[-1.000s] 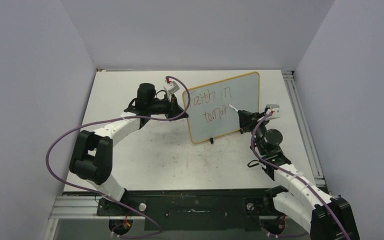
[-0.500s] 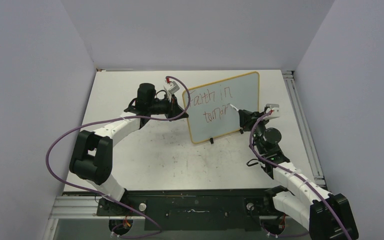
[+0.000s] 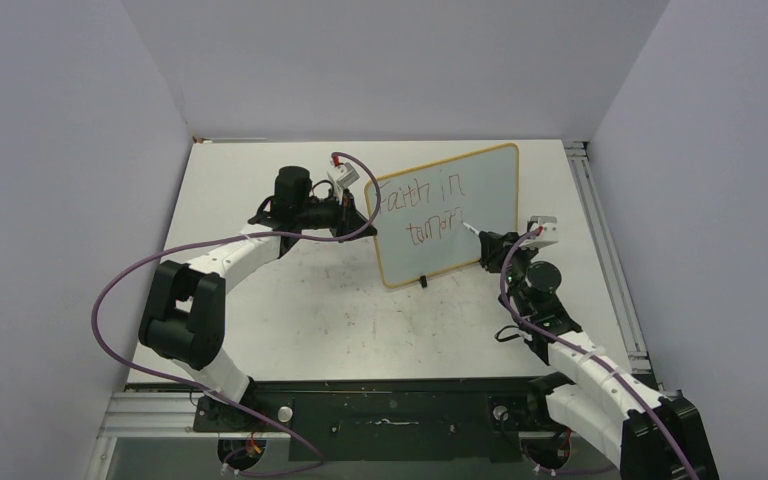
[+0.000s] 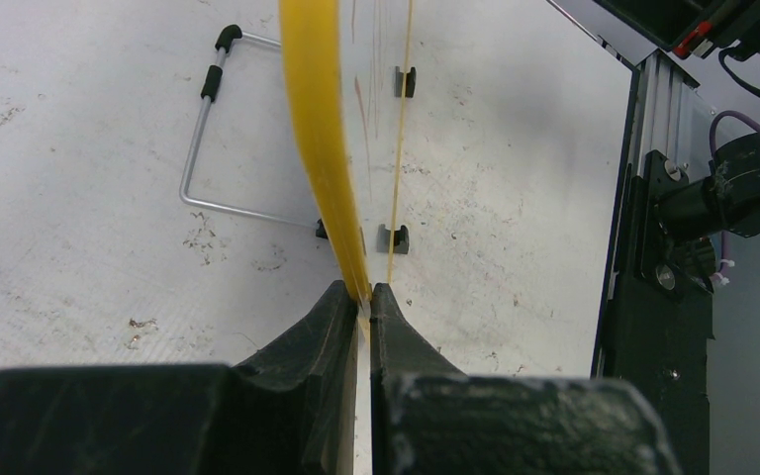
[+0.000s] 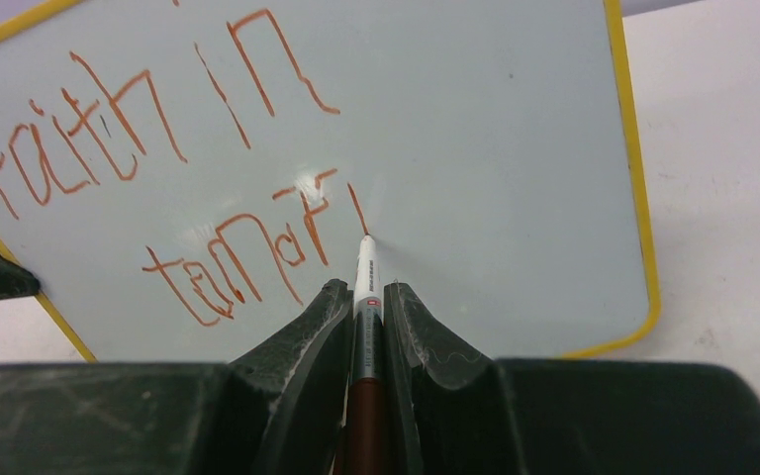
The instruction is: Write a sentence on the whiteboard
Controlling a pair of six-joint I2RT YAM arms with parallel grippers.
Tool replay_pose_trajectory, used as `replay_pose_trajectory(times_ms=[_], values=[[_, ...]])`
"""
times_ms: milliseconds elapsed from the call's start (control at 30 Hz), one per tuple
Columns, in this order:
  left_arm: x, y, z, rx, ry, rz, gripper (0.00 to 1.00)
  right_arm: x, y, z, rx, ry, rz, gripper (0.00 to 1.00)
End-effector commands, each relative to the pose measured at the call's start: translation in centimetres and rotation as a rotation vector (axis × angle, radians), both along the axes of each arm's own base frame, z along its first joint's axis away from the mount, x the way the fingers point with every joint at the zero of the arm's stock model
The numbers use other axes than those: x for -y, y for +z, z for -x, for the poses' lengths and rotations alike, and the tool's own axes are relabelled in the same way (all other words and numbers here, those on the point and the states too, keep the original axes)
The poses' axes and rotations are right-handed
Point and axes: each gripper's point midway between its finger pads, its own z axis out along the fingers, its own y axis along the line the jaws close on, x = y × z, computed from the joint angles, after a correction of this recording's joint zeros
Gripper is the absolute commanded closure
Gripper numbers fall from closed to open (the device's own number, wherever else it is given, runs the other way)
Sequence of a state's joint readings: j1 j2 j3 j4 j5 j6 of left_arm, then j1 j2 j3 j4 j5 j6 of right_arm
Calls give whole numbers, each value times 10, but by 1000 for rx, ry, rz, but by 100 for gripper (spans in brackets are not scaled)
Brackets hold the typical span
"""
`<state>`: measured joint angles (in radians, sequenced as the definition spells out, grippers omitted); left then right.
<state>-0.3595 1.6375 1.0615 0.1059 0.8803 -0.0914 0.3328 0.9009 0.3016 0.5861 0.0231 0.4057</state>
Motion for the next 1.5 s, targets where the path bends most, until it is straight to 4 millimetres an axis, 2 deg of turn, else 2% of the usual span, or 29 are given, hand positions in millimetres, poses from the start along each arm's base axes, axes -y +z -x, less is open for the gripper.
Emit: replay_pose_trajectory(times_ms=[0,200,533,700,1467], values=[[8,9,3,14,-40,11,100,2,-10,6,-25,3,-4,95],[8,9,2,14,-39,10,100,3,-13,6,-31,0,0,95],[7,9,3,14,-39,8,100,1,28,-11,62,-14,-14,95],[7,10,3,16,-39,9,100,2,36,-15,83,-25,-20,95],[6,6,3,14,-42,-3,100,12,27,-17,63,-78,-17,95]])
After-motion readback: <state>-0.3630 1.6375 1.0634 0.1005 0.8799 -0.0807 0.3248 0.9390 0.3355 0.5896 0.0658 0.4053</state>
